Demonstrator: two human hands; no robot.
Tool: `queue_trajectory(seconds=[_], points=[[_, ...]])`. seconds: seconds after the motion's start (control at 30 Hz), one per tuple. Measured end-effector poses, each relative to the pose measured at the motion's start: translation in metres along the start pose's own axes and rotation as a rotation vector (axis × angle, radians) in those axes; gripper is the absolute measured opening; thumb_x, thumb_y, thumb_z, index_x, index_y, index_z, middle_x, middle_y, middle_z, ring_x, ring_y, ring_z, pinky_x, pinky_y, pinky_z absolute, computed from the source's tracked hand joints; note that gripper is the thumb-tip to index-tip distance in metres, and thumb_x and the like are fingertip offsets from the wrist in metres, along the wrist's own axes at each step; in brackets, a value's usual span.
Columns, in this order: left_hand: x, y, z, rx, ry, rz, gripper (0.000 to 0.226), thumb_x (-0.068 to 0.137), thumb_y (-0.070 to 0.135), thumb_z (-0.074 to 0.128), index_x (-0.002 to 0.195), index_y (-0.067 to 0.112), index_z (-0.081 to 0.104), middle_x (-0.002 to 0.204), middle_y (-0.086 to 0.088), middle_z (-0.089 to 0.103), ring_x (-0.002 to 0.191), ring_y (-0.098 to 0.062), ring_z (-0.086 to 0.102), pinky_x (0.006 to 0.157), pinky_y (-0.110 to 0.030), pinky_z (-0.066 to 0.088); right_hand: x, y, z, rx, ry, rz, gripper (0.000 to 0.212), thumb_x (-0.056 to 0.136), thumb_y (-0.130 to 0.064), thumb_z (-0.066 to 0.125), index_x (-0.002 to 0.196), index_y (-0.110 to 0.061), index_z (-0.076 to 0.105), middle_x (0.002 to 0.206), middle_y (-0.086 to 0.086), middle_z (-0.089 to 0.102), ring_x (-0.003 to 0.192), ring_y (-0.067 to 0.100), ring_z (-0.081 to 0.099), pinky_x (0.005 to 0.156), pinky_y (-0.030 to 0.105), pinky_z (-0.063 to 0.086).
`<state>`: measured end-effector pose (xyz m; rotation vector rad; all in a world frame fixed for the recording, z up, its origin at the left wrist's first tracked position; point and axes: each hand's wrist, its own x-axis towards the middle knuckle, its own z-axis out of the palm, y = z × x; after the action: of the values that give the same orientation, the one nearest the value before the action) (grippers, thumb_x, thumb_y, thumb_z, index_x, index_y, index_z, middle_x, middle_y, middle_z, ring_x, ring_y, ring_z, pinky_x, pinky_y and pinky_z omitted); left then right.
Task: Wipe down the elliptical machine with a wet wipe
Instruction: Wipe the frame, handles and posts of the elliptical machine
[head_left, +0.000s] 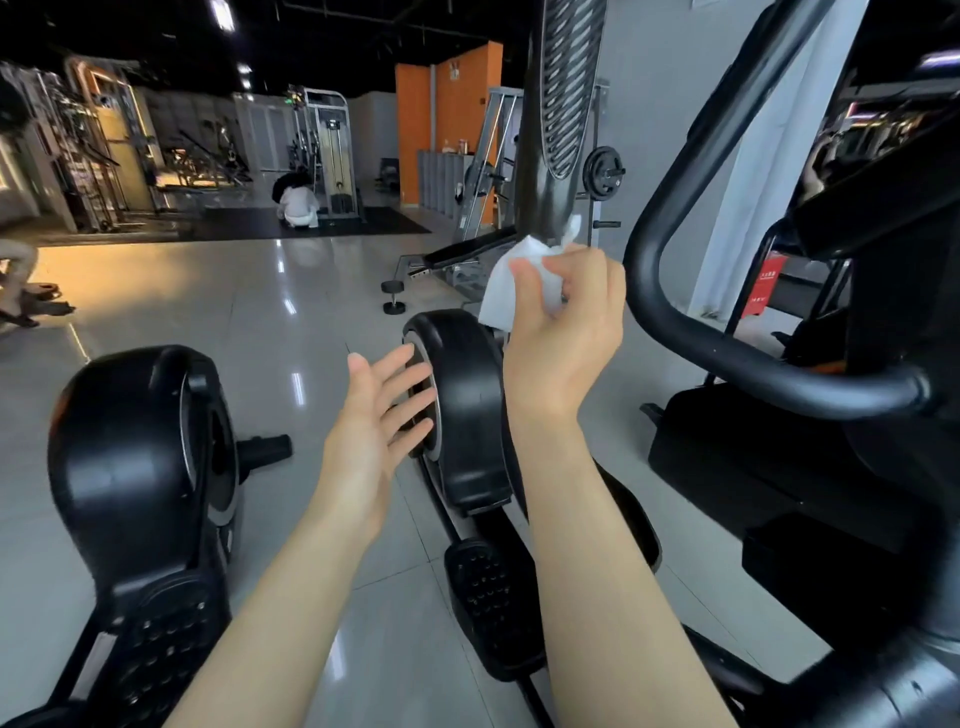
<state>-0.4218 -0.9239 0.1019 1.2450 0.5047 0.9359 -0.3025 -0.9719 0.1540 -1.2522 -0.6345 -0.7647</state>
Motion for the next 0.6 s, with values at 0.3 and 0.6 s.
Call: queue_trajectory(seconds=[0.3,0.6], points=[[-0.007,-0.035,0.022,0.083,-0.063,-0.091,0.051,0.101,0.054,0.022,0.129,0.029,0.055,0.123,0.007,0.066,0.114,-0.009,0.062,0.102,-0.032,0.046,-0.114,0.077,-0.055,-0.294,-0.331,0.089,0.015,0.081,0.0,0.072,0.089,-0.002,0.06,0.098,0.008,0.058,0.083,0.029,0.059,0.067,0.029,0.048],[-0.028,-0.06,0.024,0.108,-0.07,-0.169,0.048,0.103,0.05,0.021,0.128,0.028,0.055,0.125,0.006,0.064,0.112,-0.007,0.062,0.101,-0.031,0.047,-0.119,0.097,-0.108,-0.407,-0.585,0.206,0.015,0.076,0.006,0.069,0.078,-0.003,0.057,0.08,0.002,0.053,0.068,0.021,0.05,0.061,0.028,0.038]])
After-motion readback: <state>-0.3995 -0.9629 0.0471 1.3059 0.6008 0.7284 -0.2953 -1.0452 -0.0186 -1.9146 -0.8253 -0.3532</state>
